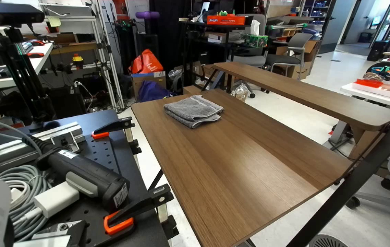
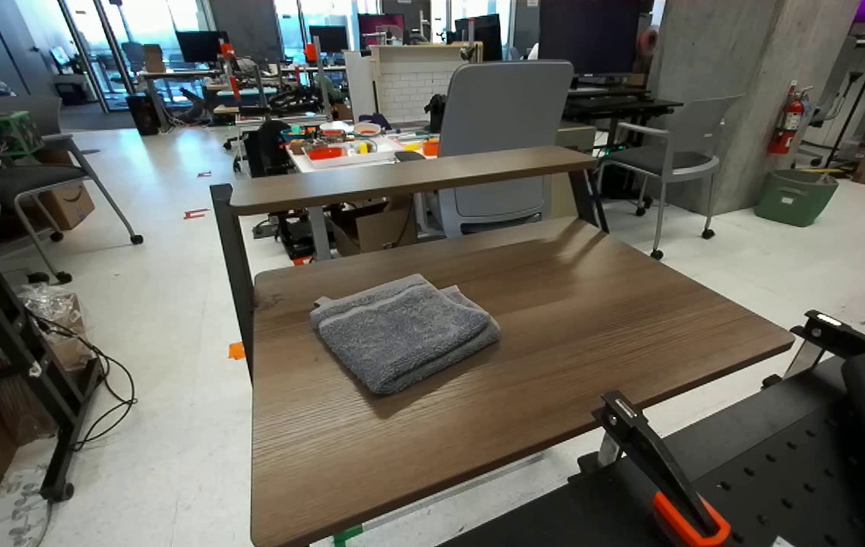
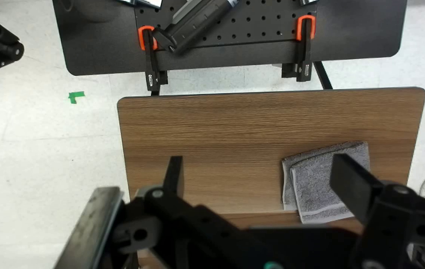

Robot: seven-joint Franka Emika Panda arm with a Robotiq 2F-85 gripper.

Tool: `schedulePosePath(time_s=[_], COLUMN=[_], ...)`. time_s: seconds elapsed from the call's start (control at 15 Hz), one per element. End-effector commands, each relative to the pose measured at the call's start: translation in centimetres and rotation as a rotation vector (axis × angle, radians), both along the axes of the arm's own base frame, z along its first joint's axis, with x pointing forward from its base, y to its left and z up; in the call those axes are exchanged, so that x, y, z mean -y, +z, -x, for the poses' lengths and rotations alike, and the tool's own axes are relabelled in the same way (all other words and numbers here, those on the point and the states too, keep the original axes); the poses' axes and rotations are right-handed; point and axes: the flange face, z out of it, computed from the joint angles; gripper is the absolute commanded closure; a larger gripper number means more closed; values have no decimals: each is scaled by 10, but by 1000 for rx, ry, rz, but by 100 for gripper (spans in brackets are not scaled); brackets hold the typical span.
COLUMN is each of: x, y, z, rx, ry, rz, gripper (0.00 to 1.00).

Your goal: Move the grey towel to the right.

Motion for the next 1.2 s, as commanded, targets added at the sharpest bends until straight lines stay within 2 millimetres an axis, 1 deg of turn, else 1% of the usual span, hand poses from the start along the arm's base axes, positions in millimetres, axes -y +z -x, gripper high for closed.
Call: schedulePosePath(time_s=[0.0,1.0,1.07,1.13], x=[0,0,-2,-8], y=[1,1,-4,-12], z=[0,0,-2,-8], rx=[-1,-1,0,1], ry=[0,0,-4,-2], rz=[0,0,0,3], gripper=[0,0,0,0])
